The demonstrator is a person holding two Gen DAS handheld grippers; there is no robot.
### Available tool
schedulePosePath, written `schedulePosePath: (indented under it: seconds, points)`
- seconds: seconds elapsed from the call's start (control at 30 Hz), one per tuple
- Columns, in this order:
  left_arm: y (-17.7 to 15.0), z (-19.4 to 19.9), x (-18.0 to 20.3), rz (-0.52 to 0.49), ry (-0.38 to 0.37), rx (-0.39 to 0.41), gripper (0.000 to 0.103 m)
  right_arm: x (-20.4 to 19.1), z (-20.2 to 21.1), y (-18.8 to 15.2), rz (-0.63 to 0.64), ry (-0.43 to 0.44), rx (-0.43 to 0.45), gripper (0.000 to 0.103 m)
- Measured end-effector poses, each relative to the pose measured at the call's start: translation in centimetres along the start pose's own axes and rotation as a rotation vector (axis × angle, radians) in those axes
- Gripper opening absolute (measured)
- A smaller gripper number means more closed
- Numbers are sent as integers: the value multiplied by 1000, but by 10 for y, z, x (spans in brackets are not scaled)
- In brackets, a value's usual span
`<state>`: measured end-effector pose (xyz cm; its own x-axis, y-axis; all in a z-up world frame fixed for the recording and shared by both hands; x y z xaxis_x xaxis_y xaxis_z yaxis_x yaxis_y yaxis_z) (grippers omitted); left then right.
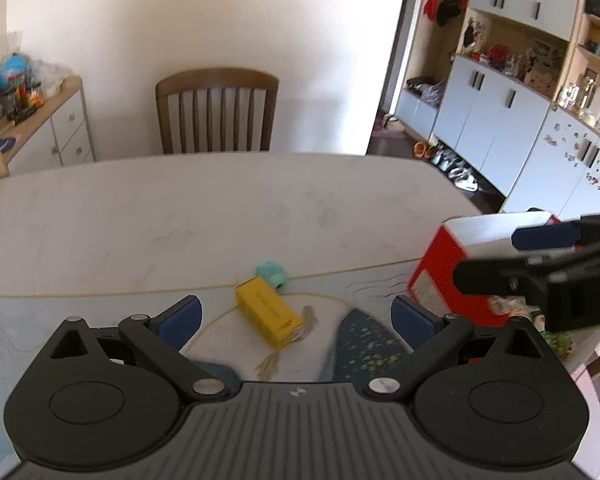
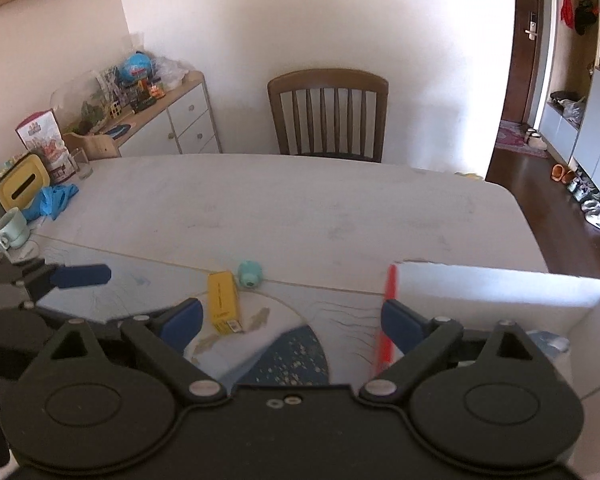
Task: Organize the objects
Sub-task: 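Withdraw both tools from the box toward the yellow box and teal toy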
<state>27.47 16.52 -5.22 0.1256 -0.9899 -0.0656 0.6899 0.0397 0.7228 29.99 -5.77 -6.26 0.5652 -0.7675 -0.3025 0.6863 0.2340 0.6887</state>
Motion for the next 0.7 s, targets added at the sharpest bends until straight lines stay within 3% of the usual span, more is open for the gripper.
schedulePosePath:
  seconds: [0.3,0.7]
  points:
    - [-10,-45,-9,9,25,-55,102,2,-49,13,12,-11,-54,95]
    - [-25,-101,8,-33,83,-86,102,23,-114,14,-44,-15,-142,95]
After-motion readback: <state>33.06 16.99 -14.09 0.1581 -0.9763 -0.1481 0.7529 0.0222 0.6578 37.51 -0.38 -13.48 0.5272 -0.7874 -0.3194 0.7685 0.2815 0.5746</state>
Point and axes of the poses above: each gripper's, at about its wrist camera, not at the fingertips, and z roughly against the way its jaws point, x to its right, y to its top, the point moved 2 cm from there along -z, roughly the way its jaws point, and after that the axes turned 15 degrees about y, right-handed, at the moved point
